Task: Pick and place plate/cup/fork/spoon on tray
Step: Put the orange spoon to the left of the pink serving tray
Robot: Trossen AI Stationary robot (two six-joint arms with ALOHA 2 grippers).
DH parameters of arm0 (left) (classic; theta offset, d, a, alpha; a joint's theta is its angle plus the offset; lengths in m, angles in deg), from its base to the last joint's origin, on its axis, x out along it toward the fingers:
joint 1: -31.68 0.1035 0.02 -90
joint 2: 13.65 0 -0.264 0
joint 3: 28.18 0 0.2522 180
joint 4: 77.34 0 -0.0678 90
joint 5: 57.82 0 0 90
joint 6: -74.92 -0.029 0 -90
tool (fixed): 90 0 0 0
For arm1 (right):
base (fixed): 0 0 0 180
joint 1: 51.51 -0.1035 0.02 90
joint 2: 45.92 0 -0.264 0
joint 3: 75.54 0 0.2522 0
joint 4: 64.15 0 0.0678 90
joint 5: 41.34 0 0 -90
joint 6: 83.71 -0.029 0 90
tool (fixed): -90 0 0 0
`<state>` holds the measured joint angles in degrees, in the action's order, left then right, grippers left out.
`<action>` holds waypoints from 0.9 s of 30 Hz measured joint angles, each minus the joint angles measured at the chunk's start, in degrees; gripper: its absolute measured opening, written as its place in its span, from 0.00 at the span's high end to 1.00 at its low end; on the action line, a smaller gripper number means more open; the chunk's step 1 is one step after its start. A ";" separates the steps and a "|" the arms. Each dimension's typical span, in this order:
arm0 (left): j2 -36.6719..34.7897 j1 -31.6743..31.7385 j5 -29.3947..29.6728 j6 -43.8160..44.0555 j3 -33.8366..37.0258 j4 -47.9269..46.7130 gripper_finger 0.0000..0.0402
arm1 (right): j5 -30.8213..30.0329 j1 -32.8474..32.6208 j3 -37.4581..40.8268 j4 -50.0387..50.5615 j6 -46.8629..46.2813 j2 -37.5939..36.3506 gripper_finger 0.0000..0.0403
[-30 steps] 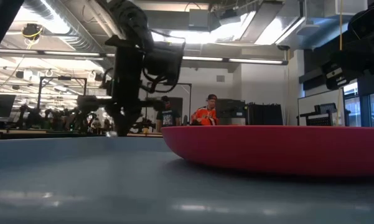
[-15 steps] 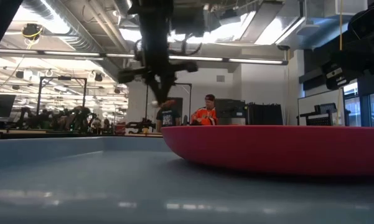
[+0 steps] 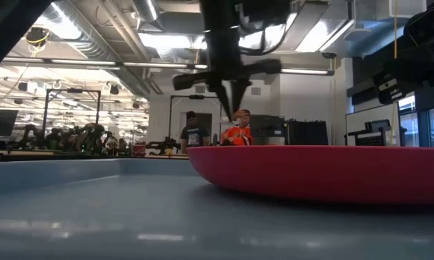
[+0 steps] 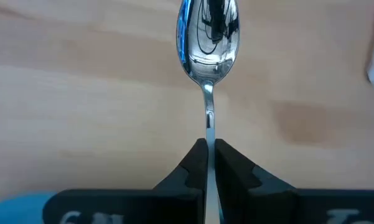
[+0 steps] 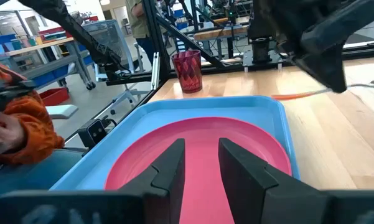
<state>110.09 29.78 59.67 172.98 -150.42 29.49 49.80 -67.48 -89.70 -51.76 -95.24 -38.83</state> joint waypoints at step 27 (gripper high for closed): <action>3.84 -22.69 -0.29 24.85 0.18 -16.74 0.97 | 0.00 -0.02 0.00 0.00 0.00 0.00 0.75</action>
<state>113.92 7.09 59.38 197.84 -150.24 12.74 49.80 -67.50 -89.70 -51.76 -95.24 -38.83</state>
